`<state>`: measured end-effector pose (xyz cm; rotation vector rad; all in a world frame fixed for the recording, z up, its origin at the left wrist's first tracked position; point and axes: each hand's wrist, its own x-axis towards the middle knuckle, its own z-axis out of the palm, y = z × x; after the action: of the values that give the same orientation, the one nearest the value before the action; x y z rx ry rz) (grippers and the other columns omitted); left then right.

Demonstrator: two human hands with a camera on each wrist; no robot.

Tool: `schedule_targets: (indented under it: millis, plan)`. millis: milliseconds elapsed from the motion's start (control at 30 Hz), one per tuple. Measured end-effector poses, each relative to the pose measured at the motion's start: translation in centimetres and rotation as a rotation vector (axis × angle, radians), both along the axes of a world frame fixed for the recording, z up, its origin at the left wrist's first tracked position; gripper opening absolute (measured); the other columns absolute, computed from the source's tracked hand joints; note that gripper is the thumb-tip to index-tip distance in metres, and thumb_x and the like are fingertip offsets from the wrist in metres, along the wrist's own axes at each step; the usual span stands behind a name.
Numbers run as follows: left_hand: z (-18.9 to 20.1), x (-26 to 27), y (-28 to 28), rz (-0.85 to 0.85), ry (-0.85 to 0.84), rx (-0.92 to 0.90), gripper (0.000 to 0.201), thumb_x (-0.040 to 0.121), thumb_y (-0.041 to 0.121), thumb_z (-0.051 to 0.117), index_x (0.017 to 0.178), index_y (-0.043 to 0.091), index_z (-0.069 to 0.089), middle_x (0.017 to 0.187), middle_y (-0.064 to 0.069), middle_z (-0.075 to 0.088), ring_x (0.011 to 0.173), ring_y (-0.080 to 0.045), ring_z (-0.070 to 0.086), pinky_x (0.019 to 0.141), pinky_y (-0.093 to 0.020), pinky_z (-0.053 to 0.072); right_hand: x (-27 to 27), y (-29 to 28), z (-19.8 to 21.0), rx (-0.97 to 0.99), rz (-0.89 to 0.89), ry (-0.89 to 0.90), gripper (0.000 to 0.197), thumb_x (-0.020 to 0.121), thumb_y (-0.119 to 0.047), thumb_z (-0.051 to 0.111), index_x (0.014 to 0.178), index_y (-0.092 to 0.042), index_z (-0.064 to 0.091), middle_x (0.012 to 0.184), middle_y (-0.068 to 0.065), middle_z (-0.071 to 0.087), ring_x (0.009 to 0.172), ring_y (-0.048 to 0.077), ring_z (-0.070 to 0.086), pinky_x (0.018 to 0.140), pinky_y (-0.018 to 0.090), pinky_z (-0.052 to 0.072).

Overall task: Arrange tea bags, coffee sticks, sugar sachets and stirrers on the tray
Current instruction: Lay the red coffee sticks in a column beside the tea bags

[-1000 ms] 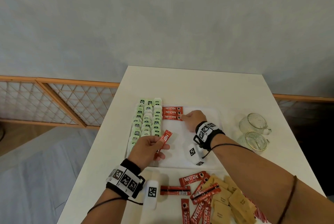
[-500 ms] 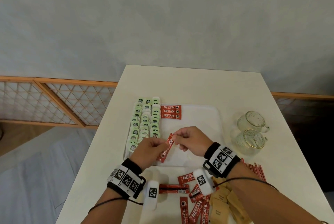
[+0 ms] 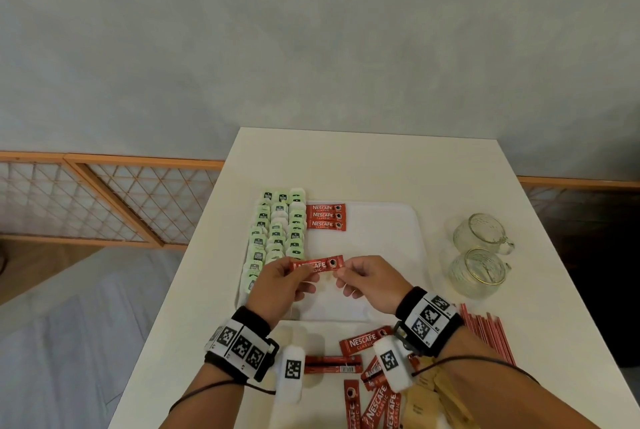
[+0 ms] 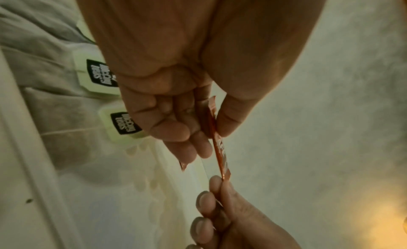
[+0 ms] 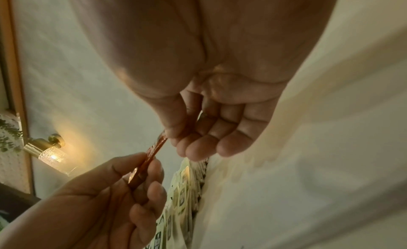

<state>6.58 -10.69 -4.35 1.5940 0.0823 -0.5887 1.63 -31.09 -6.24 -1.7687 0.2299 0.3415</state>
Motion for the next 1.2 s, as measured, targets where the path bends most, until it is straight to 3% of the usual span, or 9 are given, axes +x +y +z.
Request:
schedule_targets:
  millis: [100,233,367,467,600,800,967,1133,1200]
  plan:
    - [-0.3,0.1,0.3,-0.03,-0.016,0.021,0.014,0.097,0.01,0.062,0.103,-0.001,0.068,0.083,-0.015,0.076,0.067,-0.02,0.065,0.056,-0.025,0.045,0.4,-0.2,0.5,0.025,-0.053,-0.03,0.018,0.103,-0.021,0.058,0.097,-0.014,0.074,0.088,0.0,0.075,0.069,0.009,0.064,0.068,0.025,0.054]
    - [-0.4,0.1,0.5,-0.094,-0.064,0.055,0.014,0.097,0.012,0.063,0.1,0.0,0.07,0.082,-0.013,0.075,0.067,-0.021,0.065,0.054,-0.024,0.045,1.2,-0.5,1.0,0.007,-0.07,-0.045,0.012,0.099,-0.014,0.064,0.095,-0.01,0.074,0.074,-0.005,0.071,0.062,0.006,0.062,0.063,0.022,0.053]
    - [-0.2,-0.2,0.4,-0.117,-0.115,0.109,0.019,0.096,0.019,0.066,0.089,0.002,0.07,0.084,-0.014,0.074,0.062,-0.016,0.063,0.052,-0.024,0.045,3.0,-1.3,1.6,0.034,-0.193,-0.06,0.006,0.096,-0.01,0.068,0.099,-0.011,0.073,0.075,-0.002,0.073,0.061,0.009,0.062,0.059,0.023,0.053]
    - [-0.8,-0.9,0.7,-0.29,-0.275,0.262,0.027,0.094,0.028,0.068,0.08,0.005,0.071,0.077,-0.011,0.072,0.058,-0.012,0.063,0.059,-0.03,0.051,4.9,-2.4,1.4,0.012,-0.36,-0.021,0.015,0.094,-0.012,0.07,0.108,-0.007,0.071,0.084,0.003,0.076,0.059,0.01,0.062,0.055,0.022,0.05]
    - [-1.0,-2.5,1.1,-0.641,-0.472,0.501,0.02,0.089,0.039,0.07,0.083,0.021,0.074,0.08,0.008,0.07,0.071,-0.002,0.063,0.071,-0.021,0.054,6.8,-2.7,0.5,-0.128,-0.34,0.061,0.014,0.093,-0.017,0.07,0.102,-0.009,0.076,0.085,0.0,0.077,0.058,0.008,0.061,0.052,0.019,0.045]
    - [-0.7,-4.6,1.5,-0.906,-0.522,0.625,0.024,0.083,0.047,0.066,0.09,0.025,0.072,0.087,0.012,0.071,0.077,-0.004,0.064,0.078,-0.027,0.056,8.3,-2.1,-1.1,-0.302,-0.297,0.187,0.013,0.085,-0.019,0.076,0.089,-0.008,0.08,0.087,0.01,0.078,0.068,0.016,0.065,0.063,0.023,0.051]
    - [-1.3,-5.6,1.2,-0.987,-0.552,0.7,0.019,0.082,0.039,0.075,0.095,0.026,0.07,0.085,0.016,0.063,0.076,-0.006,0.058,0.073,-0.023,0.046,9.2,-1.6,-1.0,-0.373,-0.319,0.217,0.02,0.088,-0.025,0.075,0.075,-0.009,0.078,0.076,0.003,0.076,0.063,0.014,0.065,0.061,0.023,0.052]
    - [-1.4,-6.2,0.9,-0.972,-0.602,0.751,0.012,0.083,0.037,0.073,0.091,0.029,0.069,0.085,0.017,0.056,0.079,-0.007,0.052,0.074,-0.023,0.041,9.1,-1.6,-0.6,-0.328,-0.341,0.238,0.033,0.092,-0.038,0.073,0.086,-0.006,0.075,0.074,0.001,0.076,0.051,0.008,0.062,0.046,0.019,0.044]
    - [-1.6,-6.2,0.8,-0.972,-0.606,0.759,0.011,0.085,0.035,0.071,0.092,0.027,0.07,0.085,0.016,0.057,0.079,-0.007,0.053,0.075,-0.023,0.043,8.4,-1.7,-0.1,-0.377,-0.287,0.211,0.04,0.094,-0.046,0.067,0.088,-0.008,0.074,0.073,0.0,0.074,0.052,0.009,0.061,0.049,0.02,0.044]
